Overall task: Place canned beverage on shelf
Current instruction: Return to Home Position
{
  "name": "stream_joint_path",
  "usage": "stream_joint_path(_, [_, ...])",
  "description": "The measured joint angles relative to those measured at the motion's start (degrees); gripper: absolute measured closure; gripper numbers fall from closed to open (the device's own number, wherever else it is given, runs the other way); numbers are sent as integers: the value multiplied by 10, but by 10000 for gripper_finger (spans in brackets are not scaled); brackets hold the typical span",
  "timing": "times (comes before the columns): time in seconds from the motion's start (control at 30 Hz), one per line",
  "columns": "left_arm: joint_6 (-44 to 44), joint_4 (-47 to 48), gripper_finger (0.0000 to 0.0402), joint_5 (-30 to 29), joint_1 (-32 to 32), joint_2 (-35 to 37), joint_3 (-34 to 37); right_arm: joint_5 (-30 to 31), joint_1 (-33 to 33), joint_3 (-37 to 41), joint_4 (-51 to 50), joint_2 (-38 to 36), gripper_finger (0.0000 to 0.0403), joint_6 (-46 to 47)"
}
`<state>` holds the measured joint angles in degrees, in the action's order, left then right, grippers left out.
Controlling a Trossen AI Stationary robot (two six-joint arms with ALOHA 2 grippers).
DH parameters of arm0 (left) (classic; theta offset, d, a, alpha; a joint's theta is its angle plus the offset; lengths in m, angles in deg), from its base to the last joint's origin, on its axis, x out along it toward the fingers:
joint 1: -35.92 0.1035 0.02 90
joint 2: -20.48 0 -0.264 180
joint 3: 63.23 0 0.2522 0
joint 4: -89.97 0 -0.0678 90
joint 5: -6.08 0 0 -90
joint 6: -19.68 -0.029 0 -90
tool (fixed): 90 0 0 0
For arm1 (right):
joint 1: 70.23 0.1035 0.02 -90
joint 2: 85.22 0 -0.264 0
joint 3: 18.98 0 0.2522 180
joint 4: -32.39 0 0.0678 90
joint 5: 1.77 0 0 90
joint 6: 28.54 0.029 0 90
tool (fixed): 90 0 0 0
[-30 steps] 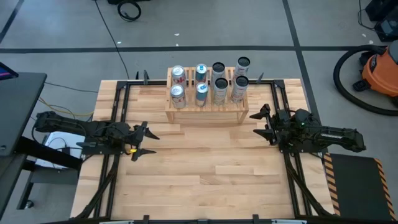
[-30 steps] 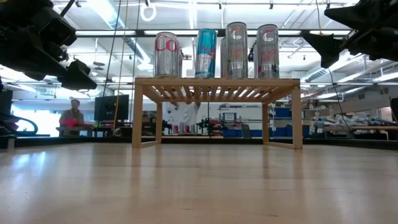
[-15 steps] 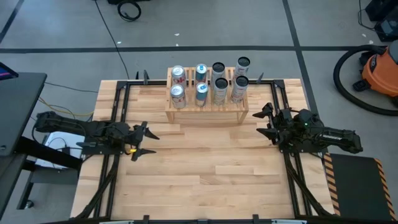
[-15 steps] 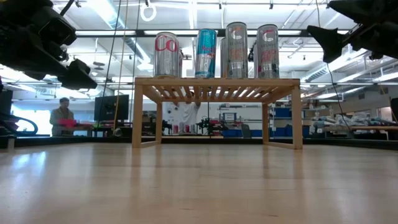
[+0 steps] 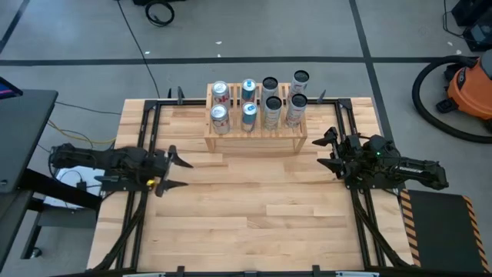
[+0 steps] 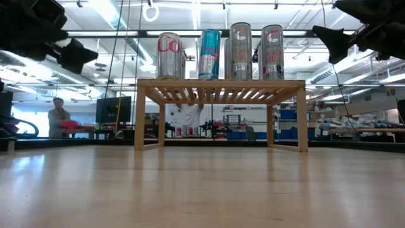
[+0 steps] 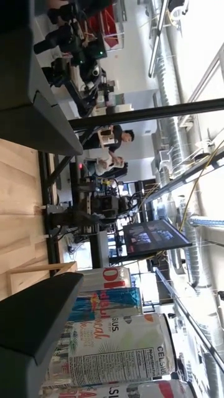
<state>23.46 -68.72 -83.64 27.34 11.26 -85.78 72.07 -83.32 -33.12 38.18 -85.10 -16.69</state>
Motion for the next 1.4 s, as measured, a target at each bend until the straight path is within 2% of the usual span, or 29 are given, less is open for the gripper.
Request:
stream_joint_path(0.17, [0,-18,88,0,0,47,11,0,0,0,0,0,70,0])
stream_joint_path(0.37, [0,-87,88,-4,0,92,80,0,0,0,0,0,70,0])
stream_joint_path(1.4, [0,-106,88,-5,0,90,83,0,0,0,1,0,70,0])
